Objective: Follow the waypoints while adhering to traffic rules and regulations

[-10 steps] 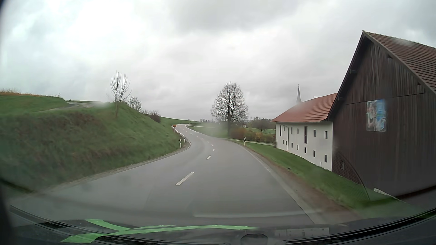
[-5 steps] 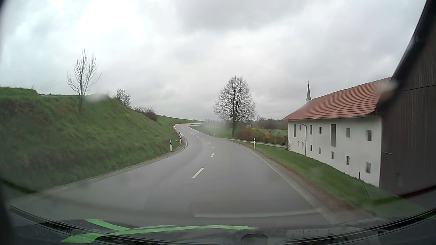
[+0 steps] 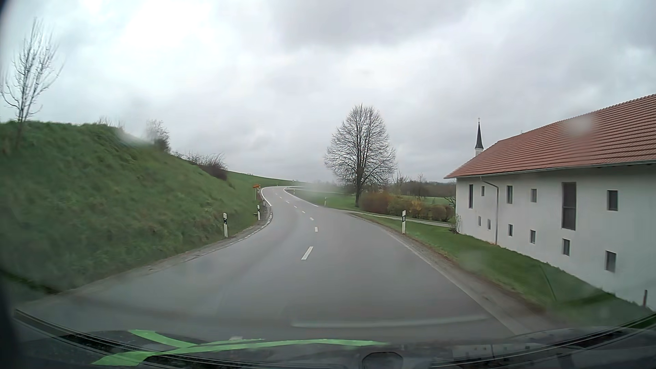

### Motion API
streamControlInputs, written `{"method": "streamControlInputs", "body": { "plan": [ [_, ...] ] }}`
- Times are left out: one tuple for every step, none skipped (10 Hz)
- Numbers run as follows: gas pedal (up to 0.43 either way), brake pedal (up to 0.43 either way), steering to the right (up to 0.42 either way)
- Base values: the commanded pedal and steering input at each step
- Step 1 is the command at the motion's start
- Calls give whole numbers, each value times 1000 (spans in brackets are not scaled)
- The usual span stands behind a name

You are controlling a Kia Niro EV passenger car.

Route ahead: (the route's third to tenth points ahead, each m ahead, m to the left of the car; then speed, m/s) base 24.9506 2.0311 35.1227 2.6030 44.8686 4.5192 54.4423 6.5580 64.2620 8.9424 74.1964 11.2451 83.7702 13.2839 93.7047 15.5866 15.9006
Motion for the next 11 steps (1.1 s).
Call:
{"method": "streamControlInputs", "body": {
  "plan": [
    [118, 0, -12],
    [130, 0, -13],
    [130, 0, -13],
    [130, 0, -15],
    [130, 0, -18],
    [130, 0, -20],
    [130, 0, -20],
    [130, 0, -22],
    [130, 0, -26],
    [130, 0, -30],
    [138, 0, -33]
  ]
}}
